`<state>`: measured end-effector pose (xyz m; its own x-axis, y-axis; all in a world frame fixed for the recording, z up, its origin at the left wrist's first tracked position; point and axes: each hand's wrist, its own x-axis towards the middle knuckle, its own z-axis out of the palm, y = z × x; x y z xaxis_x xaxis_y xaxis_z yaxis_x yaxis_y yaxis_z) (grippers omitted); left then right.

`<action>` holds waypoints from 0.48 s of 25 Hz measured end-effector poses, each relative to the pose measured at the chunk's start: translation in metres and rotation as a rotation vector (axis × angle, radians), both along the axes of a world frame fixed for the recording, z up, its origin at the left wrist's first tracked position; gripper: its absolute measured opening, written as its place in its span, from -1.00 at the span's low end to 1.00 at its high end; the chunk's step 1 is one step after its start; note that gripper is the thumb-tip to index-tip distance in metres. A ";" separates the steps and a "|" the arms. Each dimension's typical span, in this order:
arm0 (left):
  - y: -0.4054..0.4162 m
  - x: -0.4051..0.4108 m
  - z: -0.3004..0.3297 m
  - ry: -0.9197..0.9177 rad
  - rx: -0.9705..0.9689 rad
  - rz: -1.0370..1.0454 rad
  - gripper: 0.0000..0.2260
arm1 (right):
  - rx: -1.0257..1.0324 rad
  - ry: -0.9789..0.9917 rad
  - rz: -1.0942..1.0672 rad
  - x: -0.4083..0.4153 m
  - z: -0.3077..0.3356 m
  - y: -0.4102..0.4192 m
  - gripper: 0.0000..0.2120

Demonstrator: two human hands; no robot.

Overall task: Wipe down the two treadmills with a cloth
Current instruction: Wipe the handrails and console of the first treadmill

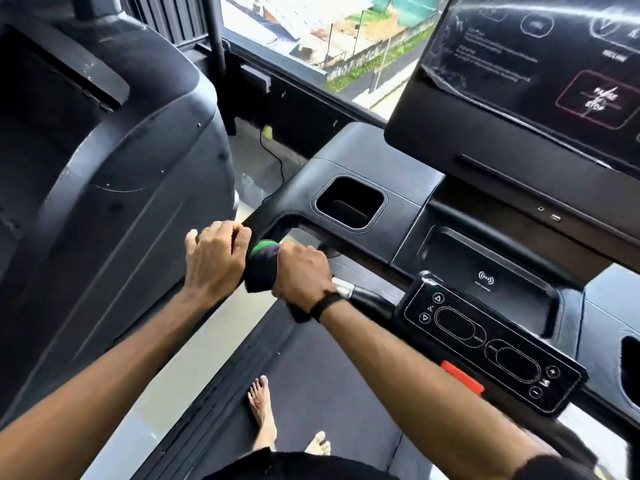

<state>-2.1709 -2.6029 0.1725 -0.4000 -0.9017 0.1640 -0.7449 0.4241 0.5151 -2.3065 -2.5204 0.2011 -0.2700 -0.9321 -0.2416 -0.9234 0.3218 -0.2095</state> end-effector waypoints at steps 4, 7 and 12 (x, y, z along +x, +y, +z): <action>0.012 -0.003 0.003 -0.001 -0.012 0.000 -0.53 | 0.113 -0.121 0.013 -0.028 0.020 0.008 -0.65; 0.016 -0.006 0.006 0.024 -0.019 0.006 -0.56 | 0.216 -0.229 -0.069 -0.036 0.027 0.017 -0.60; 0.026 -0.004 0.005 0.018 -0.060 -0.005 -0.63 | 0.111 -0.014 -0.006 -0.038 0.019 0.043 -0.63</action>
